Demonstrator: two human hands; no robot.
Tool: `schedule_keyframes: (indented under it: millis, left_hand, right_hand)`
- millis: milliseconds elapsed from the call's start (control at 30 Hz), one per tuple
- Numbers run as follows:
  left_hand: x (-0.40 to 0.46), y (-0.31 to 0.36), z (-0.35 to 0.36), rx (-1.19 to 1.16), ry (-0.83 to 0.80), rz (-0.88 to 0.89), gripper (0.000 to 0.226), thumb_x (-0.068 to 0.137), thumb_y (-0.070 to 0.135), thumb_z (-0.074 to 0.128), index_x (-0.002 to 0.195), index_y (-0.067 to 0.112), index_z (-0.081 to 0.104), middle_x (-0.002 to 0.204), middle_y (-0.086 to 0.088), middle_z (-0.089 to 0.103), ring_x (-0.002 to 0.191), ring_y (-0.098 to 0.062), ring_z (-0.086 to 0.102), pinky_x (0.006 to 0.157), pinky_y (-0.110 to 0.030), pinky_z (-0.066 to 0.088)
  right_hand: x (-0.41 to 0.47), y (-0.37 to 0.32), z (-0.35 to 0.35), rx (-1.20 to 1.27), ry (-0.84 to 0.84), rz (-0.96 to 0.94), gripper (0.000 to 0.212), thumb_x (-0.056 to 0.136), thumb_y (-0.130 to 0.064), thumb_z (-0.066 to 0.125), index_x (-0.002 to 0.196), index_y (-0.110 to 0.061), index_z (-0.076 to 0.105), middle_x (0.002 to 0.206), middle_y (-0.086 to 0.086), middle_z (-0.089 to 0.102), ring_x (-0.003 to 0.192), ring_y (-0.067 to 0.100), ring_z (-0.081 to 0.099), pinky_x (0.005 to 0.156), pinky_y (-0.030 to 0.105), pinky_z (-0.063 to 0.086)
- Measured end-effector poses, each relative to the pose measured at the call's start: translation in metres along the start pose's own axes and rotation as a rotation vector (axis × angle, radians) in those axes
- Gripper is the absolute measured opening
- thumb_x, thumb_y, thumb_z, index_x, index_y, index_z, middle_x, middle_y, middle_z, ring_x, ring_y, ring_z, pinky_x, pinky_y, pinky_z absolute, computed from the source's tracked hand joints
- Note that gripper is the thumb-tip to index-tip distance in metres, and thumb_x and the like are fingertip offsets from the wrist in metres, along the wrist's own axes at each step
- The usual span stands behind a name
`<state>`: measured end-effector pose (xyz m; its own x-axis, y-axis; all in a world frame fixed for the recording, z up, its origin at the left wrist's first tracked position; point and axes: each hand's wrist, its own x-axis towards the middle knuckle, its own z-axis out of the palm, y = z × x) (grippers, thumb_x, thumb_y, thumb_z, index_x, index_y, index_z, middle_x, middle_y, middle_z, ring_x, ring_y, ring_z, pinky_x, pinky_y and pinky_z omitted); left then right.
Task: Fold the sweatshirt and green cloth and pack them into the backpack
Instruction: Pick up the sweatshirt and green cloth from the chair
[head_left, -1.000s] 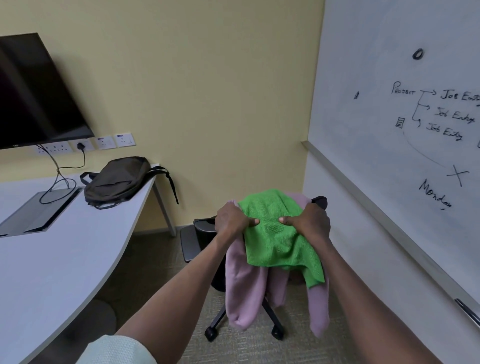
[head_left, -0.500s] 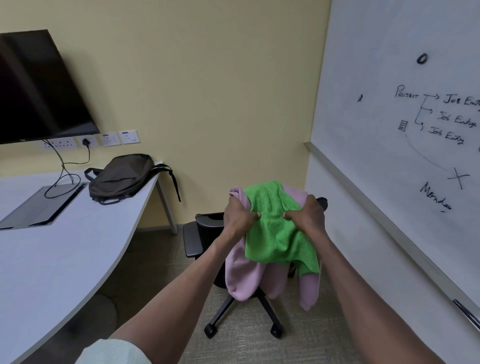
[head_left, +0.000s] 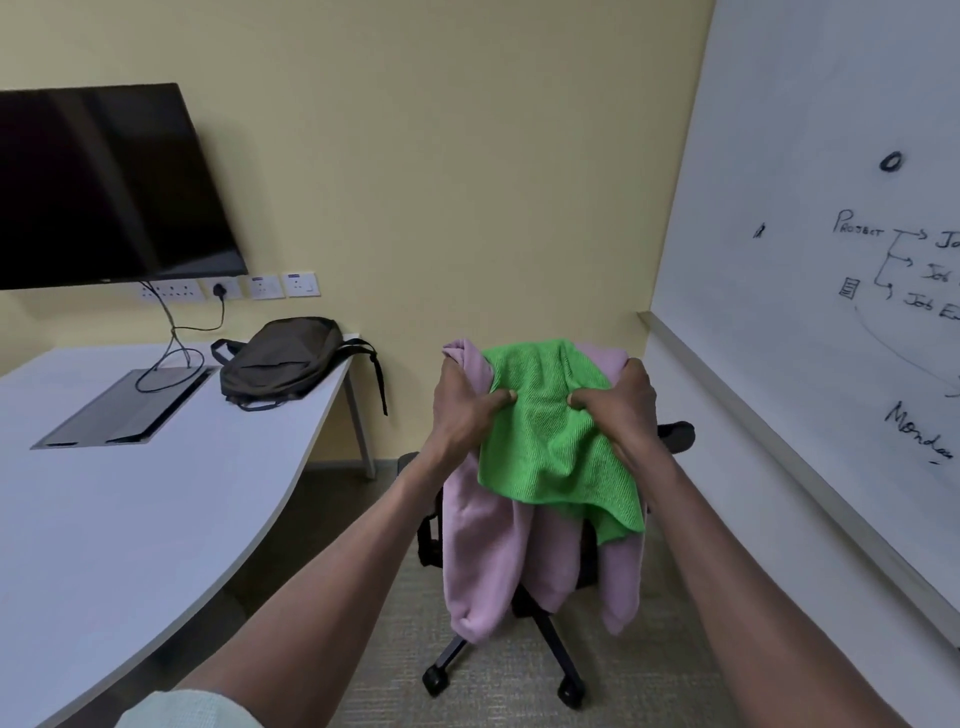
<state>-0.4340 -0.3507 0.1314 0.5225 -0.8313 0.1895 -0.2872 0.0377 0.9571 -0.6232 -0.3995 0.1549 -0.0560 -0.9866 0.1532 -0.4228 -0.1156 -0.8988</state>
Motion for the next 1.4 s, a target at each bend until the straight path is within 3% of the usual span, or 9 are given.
schedule_keyframes:
  millis: [167, 333, 500, 967, 1200, 1300, 1400]
  left_hand:
    - [-0.001, 0.009, -0.051, -0.012, 0.061, 0.069, 0.068, 0.059, 0.033, 0.084, 0.115, 0.018, 0.050, 0.108, 0.000, 0.067, 0.099, -0.019, 0.066, 0.089, -0.046, 0.056]
    - [0.005, 0.002, -0.110, -0.070, 0.090, 0.092, 0.059, 0.064, 0.020, 0.085, 0.114, 0.013, 0.053, 0.106, -0.002, 0.069, 0.099, -0.017, 0.068, 0.088, -0.046, 0.057]
    - [0.017, -0.019, -0.175, -0.060, 0.148, 0.066, 0.068, 0.051, 0.038, 0.085, 0.110, 0.021, 0.056, 0.107, 0.000, 0.071, 0.099, -0.018, 0.069, 0.088, -0.048, 0.057]
    - [0.021, -0.047, -0.318, 0.018, 0.333, 0.055, 0.057, 0.065, 0.020, 0.086, 0.111, 0.021, 0.051, 0.106, 0.003, 0.066, 0.100, -0.016, 0.065, 0.092, -0.044, 0.054]
    - [0.051, -0.073, -0.374, 0.066, 0.451, -0.007, 0.065, 0.058, 0.030, 0.086, 0.113, 0.019, 0.052, 0.107, 0.002, 0.068, 0.100, -0.018, 0.067, 0.090, -0.046, 0.056]
    - [0.069, -0.082, -0.395, 0.073, 0.502, -0.033, 0.059, 0.064, 0.020, 0.087, 0.111, 0.017, 0.052, 0.104, 0.003, 0.067, 0.098, -0.017, 0.067, 0.089, -0.043, 0.057]
    - [0.094, -0.091, -0.417, 0.106, 0.563, -0.051, 0.059, 0.068, 0.017, 0.087, 0.115, 0.014, 0.052, 0.106, 0.001, 0.067, 0.097, -0.016, 0.066, 0.085, -0.037, 0.057]
  right_hand:
    - [-0.019, -0.035, 0.032, 0.013, 0.006, -0.046, 0.073, 0.063, -0.018, 0.086, 0.125, -0.004, 0.049, 0.119, 0.011, 0.061, 0.110, 0.032, 0.058, 0.089, 0.043, 0.052]
    - [-0.043, -0.066, 0.076, 0.044, -0.007, -0.073, 0.074, 0.063, -0.017, 0.086, 0.126, -0.004, 0.050, 0.118, 0.010, 0.062, 0.108, 0.030, 0.059, 0.085, 0.036, 0.051]
    - [-0.068, -0.097, 0.127, 0.051, -0.045, -0.100, 0.074, 0.063, -0.017, 0.086, 0.126, -0.005, 0.050, 0.118, 0.010, 0.063, 0.108, 0.030, 0.061, 0.089, 0.040, 0.053]
    - [-0.117, -0.164, 0.255, 0.086, -0.187, -0.177, 0.079, 0.065, -0.019, 0.087, 0.132, -0.005, 0.048, 0.124, 0.010, 0.061, 0.113, 0.030, 0.059, 0.090, 0.037, 0.050]
    - [-0.108, -0.190, 0.332, 0.102, -0.313, -0.215, 0.080, 0.066, -0.018, 0.087, 0.134, -0.006, 0.047, 0.126, 0.011, 0.060, 0.115, 0.030, 0.058, 0.091, 0.037, 0.050]
    - [-0.098, -0.200, 0.372, 0.110, -0.364, -0.225, 0.083, 0.065, -0.019, 0.088, 0.135, -0.005, 0.046, 0.130, 0.012, 0.059, 0.117, 0.029, 0.057, 0.096, 0.039, 0.049]
    - [-0.083, -0.216, 0.414, 0.115, -0.426, -0.225, 0.081, 0.067, -0.019, 0.088, 0.134, -0.005, 0.046, 0.129, 0.012, 0.059, 0.116, 0.029, 0.057, 0.089, 0.032, 0.048]
